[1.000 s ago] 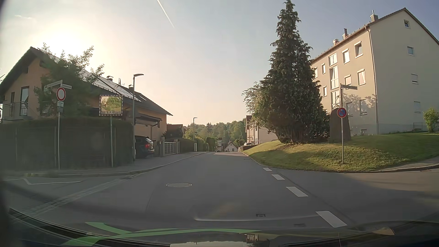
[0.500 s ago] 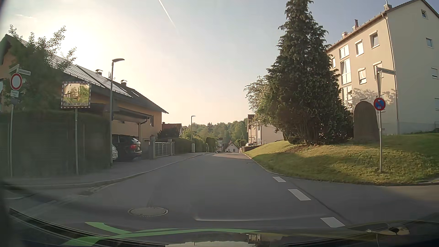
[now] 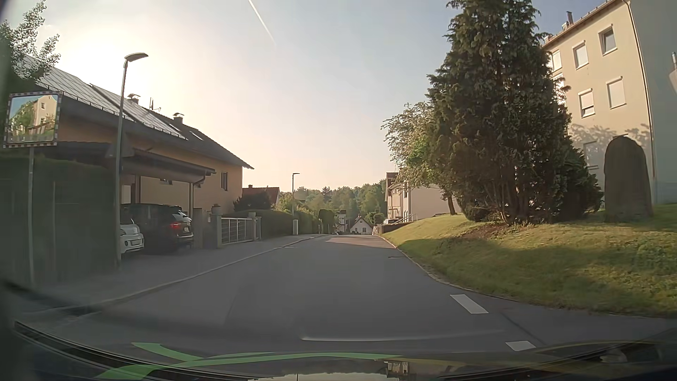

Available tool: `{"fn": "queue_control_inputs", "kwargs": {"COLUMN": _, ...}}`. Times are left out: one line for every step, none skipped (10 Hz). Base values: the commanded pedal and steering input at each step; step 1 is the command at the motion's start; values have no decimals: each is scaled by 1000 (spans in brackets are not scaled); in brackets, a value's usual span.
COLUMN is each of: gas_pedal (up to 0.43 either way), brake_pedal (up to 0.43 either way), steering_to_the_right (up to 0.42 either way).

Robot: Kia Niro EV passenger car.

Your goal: Follow the waypoints while adhering to traffic rules and regulations

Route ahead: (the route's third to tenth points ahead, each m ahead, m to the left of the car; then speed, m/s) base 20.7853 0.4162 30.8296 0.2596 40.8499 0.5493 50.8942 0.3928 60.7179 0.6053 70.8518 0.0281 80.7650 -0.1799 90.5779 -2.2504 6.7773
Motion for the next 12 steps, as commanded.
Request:
{"fn": "queue_control_inputs", "kwargs": {"gas_pedal": 79, "brake_pedal": 0, "steering_to_the_right": -6}}
{"fn": "queue_control_inputs", "kwargs": {"gas_pedal": 79, "brake_pedal": 0, "steering_to_the_right": -6}}
{"fn": "queue_control_inputs", "kwargs": {"gas_pedal": 79, "brake_pedal": 0, "steering_to_the_right": -6}}
{"fn": "queue_control_inputs", "kwargs": {"gas_pedal": 79, "brake_pedal": 0, "steering_to_the_right": -6}}
{"fn": "queue_control_inputs", "kwargs": {"gas_pedal": 79, "brake_pedal": 0, "steering_to_the_right": -6}}
{"fn": "queue_control_inputs", "kwargs": {"gas_pedal": 79, "brake_pedal": 0, "steering_to_the_right": -6}}
{"fn": "queue_control_inputs", "kwargs": {"gas_pedal": 79, "brake_pedal": 0, "steering_to_the_right": -8}}
{"fn": "queue_control_inputs", "kwargs": {"gas_pedal": 79, "brake_pedal": 0, "steering_to_the_right": -12}}
{"fn": "queue_control_inputs", "kwargs": {"gas_pedal": 79, "brake_pedal": 0, "steering_to_the_right": -13}}
{"fn": "queue_control_inputs", "kwargs": {"gas_pedal": 79, "brake_pedal": 0, "steering_to_the_right": -10}}
{"fn": "queue_control_inputs", "kwargs": {"gas_pedal": 79, "brake_pedal": 0, "steering_to_the_right": -6}}
{"fn": "queue_control_inputs", "kwargs": {"gas_pedal": 79, "brake_pedal": 0, "steering_to_the_right": -5}}
